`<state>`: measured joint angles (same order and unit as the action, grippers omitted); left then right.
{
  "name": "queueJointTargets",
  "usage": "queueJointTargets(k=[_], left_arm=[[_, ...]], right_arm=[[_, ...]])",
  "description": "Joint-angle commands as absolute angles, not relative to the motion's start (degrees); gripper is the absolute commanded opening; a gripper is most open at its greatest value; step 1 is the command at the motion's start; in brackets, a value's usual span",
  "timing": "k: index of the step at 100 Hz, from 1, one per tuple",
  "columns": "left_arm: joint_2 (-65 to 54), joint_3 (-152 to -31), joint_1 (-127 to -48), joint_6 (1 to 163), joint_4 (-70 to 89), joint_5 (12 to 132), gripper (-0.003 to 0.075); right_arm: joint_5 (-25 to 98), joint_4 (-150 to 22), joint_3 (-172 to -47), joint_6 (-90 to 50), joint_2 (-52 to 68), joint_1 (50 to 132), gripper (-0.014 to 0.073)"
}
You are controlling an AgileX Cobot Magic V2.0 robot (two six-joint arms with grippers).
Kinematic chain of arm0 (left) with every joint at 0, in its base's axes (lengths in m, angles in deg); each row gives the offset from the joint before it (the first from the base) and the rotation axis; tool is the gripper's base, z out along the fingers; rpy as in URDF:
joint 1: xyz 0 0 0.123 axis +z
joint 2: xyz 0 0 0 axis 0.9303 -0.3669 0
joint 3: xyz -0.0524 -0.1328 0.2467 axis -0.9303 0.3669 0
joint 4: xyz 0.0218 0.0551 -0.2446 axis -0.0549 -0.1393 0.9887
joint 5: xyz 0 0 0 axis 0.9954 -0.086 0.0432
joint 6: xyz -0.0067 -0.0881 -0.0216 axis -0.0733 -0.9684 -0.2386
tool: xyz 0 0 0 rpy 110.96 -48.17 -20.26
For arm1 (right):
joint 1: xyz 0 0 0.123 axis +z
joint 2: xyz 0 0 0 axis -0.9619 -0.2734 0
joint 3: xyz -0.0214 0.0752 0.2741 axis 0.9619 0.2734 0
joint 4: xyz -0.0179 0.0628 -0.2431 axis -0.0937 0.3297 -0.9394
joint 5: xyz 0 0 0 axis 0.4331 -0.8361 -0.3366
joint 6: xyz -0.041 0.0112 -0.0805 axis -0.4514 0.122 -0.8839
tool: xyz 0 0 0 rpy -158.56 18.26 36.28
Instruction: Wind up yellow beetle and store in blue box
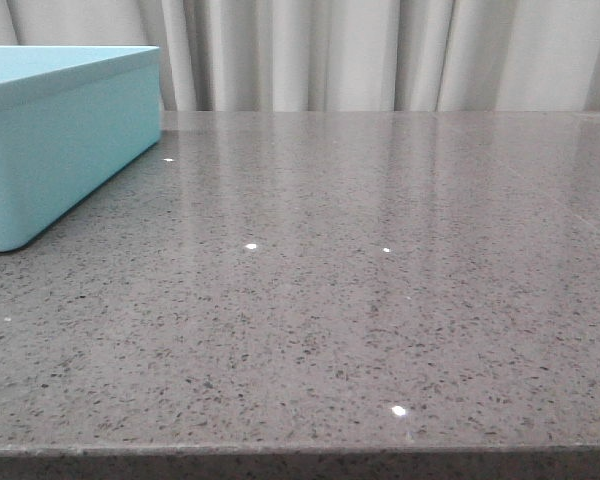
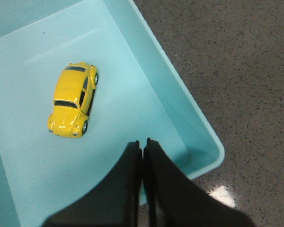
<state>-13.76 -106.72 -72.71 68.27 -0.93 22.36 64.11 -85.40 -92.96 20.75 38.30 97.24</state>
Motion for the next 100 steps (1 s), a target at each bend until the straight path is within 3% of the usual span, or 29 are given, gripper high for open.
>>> queueJointTargets(k=[1, 51, 100], left_arm=[[-7.02, -102.20, -72.54, 67.56, 1.80, 29.18, -0.0019], [25.90, -70.04, -72.54, 67.48, 7.75, 42.08, -0.0019], [42.94, -60.49, -72.54, 67.48, 8.93, 41.74, -0.0019]], right_arm=[[58.42, -87.65, -92.39, 20.09, 39.82, 97.29, -0.0066], [48.35, -89.61, -80.00, 20.09, 47.08, 97.29, -0.0066], [39.77, -89.61, -72.70, 20.09, 47.84, 97.29, -0.0066]])
